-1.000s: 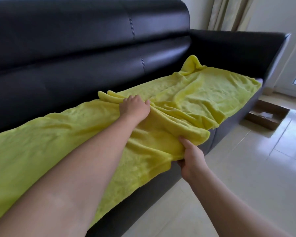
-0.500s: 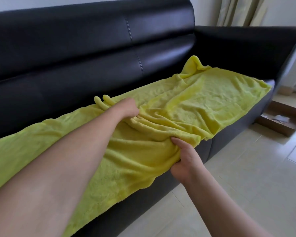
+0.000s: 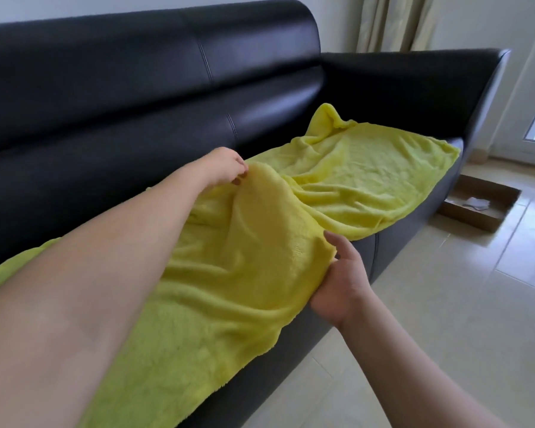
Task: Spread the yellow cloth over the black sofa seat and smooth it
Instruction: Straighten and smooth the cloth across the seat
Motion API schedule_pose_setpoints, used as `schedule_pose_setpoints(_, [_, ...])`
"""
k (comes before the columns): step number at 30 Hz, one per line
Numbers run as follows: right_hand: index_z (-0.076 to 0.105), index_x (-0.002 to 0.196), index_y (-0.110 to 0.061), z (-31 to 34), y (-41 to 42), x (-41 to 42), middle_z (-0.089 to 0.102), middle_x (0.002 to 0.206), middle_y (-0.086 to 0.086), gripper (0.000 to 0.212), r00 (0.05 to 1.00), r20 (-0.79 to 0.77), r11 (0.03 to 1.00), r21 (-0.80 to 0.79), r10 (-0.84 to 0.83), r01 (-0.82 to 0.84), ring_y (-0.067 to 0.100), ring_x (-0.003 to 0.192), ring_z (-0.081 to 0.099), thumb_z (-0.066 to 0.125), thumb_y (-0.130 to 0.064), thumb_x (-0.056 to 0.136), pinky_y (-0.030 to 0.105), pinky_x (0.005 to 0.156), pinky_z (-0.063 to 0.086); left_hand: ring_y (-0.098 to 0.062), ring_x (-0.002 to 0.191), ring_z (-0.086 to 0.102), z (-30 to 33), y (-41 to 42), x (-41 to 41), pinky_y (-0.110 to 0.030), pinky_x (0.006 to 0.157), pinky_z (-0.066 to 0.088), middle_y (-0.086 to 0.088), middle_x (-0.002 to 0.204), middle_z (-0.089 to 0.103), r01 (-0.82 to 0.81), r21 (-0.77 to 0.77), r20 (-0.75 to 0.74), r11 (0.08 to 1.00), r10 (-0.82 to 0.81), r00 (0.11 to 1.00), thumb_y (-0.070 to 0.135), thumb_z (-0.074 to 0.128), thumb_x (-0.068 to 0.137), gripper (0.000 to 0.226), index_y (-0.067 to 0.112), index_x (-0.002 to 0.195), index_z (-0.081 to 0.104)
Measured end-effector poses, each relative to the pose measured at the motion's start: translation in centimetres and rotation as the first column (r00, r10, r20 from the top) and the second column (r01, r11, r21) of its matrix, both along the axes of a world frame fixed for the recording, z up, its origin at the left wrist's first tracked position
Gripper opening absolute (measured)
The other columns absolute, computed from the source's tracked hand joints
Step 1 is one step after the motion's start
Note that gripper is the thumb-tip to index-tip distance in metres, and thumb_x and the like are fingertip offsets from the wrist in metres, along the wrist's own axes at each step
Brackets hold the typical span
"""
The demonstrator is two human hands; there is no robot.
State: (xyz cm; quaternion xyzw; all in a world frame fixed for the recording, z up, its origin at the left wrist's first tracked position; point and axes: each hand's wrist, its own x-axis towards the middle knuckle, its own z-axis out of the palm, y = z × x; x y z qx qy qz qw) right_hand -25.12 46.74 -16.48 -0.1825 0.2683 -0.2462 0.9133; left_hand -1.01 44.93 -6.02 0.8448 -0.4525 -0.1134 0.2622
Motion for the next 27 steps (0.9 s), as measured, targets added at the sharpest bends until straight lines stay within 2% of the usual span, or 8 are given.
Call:
schedule_pose_setpoints(2, [0.063, 0.119, -0.009, -0.2, -0.5, 0.2, 0.072, 0.108, 0.015, 0.041, 0.999, -0.046, 0.999, 0.028, -0.021, 0.022, 0.034, 0.102, 0.066, 0.061, -0.035, 0.087, 0.046, 0.082, 0.051, -0.023, 0.098, 0.061, -0.8, 1.1, -0.9, -0.028, 0.084, 0.048, -0.004, 0.109, 0.066, 0.133, 0.283, 0.07, 0.95, -0.159, 0.985, 0.018, 0.06, 0.09, 0.02, 0.01, 0.107, 0.067])
schedule_pose_setpoints(5, [0.063, 0.121, -0.008, -0.1, -1.2, 0.7, 0.071, 0.11, 0.014, 0.034, 0.995, -0.094, 0.999, -0.034, -0.02, 0.017, 0.031, 0.102, 0.067, 0.063, -0.022, 0.09, 0.045, 0.078, 0.053, -0.025, 0.087, 0.06, -3.3, 2.6, -1.1, -0.028, 0.068, 0.045, -0.005, 0.096, 0.066, 0.09, 0.478, 0.285, 0.874, -0.252, 0.925, 0.02, 0.062, 0.082, 0.014, 0.011, 0.092, 0.066])
schedule_pose_setpoints(8, [0.065, 0.115, -0.008, 0.6, -1.6, 1.1, 0.073, 0.105, 0.013, 0.026, 0.997, -0.074, 0.996, -0.091, -0.028, 0.021, 0.029, 0.099, 0.069, 0.064, -0.013, 0.089, 0.045, 0.082, 0.054, -0.024, 0.081, 0.057, -4.1, 3.6, -0.5, -0.028, 0.06, 0.04, -0.007, 0.091, 0.066, 0.016, 0.384, 0.314, 0.923, -0.147, 0.938, 0.016, 0.063, 0.081, 0.01, 0.009, 0.088, 0.066])
schedule_pose_setpoints(13, [0.065, 0.11, -0.008, 0.8, -2.4, 1.6, 0.075, 0.097, 0.013, 0.027, 0.992, 0.011, 0.986, -0.11, -0.123, 0.124, 0.029, 0.089, 0.072, 0.058, 0.004, 0.087, 0.044, 0.07, 0.056, -0.021, 0.071, 0.058, -1.6, 4.0, 0.6, -0.027, 0.063, 0.043, -0.008, 0.086, 0.062, -0.107, 0.162, -0.071, 0.981, 0.119, 0.99, 0.01, 0.065, 0.087, 0.008, 0.008, 0.094, 0.069])
schedule_pose_setpoints(16, [0.066, 0.111, -0.013, 0.9, -2.8, 1.9, 0.075, 0.098, 0.013, 0.034, 0.986, 0.063, 0.972, -0.166, -0.157, 0.165, 0.03, 0.088, 0.072, 0.056, 0.008, 0.086, 0.044, 0.068, 0.058, -0.027, 0.08, 0.066, -1.2, 4.3, 1.0, -0.03, 0.066, 0.048, -0.011, 0.087, 0.069, -0.199, 0.109, 0.053, 0.974, 0.194, 0.98, 0.011, 0.062, 0.084, 0.012, 0.002, 0.087, 0.069])
schedule_pose_setpoints(20, [0.061, 0.121, -0.017, 0.9, -2.9, 2.6, 0.072, 0.107, 0.013, 0.043, 0.981, 0.092, 0.97, -0.159, -0.17, 0.184, 0.029, 0.09, 0.072, 0.056, 0.008, 0.087, 0.044, 0.066, 0.06, -0.031, 0.084, 0.064, -1.1, 4.1, 1.2, -0.035, 0.076, 0.053, -0.01, 0.086, 0.068, -0.298, -0.01, 0.134, 0.955, 0.296, 0.946, 0.014, 0.064, 0.076, 0.007, 0.01, 0.079, 0.068])
schedule_pose_setpoints(25, [0.061, 0.124, -0.01, 0.1, -2.6, 3.0, 0.071, 0.112, 0.015, 0.039, 0.99, 0.072, 0.982, -0.135, -0.125, 0.134, 0.033, 0.104, 0.068, 0.052, 0.002, 0.088, 0.046, 0.086, 0.056, -0.027, 0.082, 0.06, -1.5, 4.2, 1.3, -0.029, 0.062, 0.046, -0.005, 0.086, 0.064, -0.339, -0.047, 0.207, 0.94, 0.341, 0.917, 0.007, 0.062, 0.079, 0.005, 0.012, 0.08, 0.064])
schedule_pose_setpoints(27, [0.06, 0.122, -0.007, 0.1, -2.6, 2.9, 0.072, 0.109, 0.015, 0.037, 0.984, 0.089, 0.983, -0.081, -0.157, 0.164, 0.032, 0.1, 0.07, 0.056, 0.002, 0.087, 0.046, 0.087, 0.056, -0.028, 0.085, 0.059, -2.0, 4.1, 1.4, -0.031, 0.065, 0.046, -0.004, 0.085, 0.062, -0.343, -0.063, 0.223, 0.937, 0.348, 0.911, 0.004, 0.057, 0.079, 0.009, 0.012, 0.082, 0.061])
